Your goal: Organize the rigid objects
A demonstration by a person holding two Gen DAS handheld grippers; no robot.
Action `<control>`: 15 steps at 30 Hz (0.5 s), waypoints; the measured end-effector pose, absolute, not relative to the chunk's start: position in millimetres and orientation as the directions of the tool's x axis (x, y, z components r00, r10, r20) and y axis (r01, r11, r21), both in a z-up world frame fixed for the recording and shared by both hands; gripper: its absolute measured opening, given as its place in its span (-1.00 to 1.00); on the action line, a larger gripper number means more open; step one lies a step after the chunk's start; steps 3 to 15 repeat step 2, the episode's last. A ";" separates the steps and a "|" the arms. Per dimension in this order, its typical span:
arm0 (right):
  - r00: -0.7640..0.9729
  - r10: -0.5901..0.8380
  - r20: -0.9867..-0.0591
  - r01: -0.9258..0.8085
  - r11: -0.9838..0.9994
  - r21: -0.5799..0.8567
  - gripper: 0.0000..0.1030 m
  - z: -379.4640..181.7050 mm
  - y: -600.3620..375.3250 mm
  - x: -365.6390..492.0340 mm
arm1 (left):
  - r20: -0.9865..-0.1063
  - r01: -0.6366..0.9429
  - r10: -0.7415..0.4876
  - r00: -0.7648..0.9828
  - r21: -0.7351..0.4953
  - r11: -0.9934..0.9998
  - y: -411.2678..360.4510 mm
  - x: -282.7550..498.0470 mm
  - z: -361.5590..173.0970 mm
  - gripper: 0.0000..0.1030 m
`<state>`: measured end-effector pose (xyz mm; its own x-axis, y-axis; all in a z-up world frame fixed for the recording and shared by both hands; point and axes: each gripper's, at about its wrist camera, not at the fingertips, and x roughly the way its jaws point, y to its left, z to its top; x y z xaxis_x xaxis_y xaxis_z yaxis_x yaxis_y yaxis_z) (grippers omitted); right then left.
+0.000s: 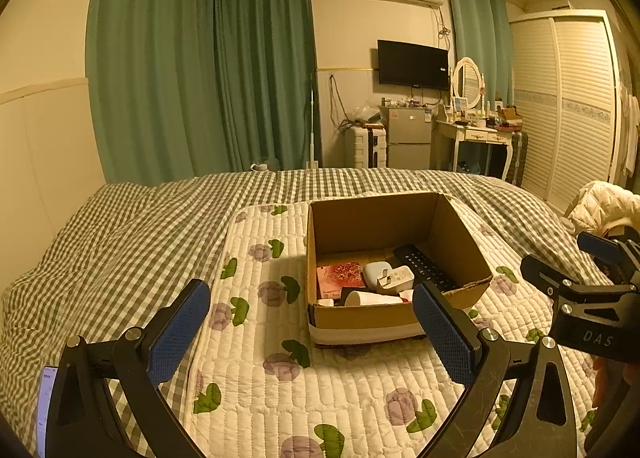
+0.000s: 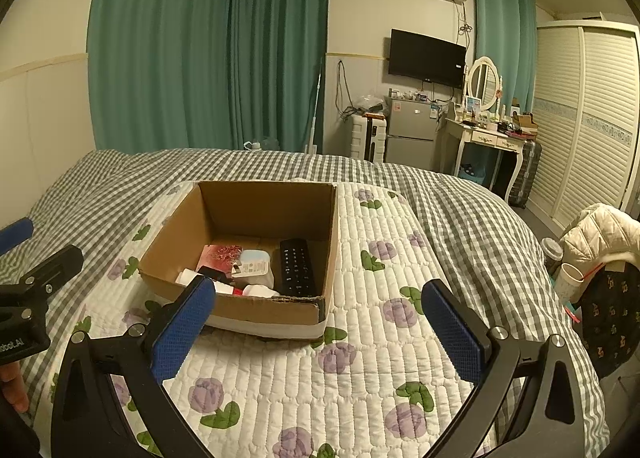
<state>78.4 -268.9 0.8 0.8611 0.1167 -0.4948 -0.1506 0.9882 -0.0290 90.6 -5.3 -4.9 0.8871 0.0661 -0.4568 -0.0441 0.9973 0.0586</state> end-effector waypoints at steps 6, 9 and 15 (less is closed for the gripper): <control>0.860 0.114 -0.498 -0.146 0.989 -0.026 1.00 0.3 -270.3 78.9 | -0.458 -0.042 0.068 0.886 0.068 0.997 -6.5 90.3 -6.1 1.00; 0.860 0.114 -0.498 -0.146 0.989 -0.026 1.00 0.3 -270.3 78.9 | -0.458 -0.042 0.068 0.886 0.068 0.997 -6.5 90.3 -6.1 1.00; 0.860 0.114 -0.498 -0.146 0.989 -0.026 1.00 0.3 -270.3 78.9 | -0.458 -0.042 0.068 0.886 0.068 0.997 -6.5 90.3 -6.1 1.00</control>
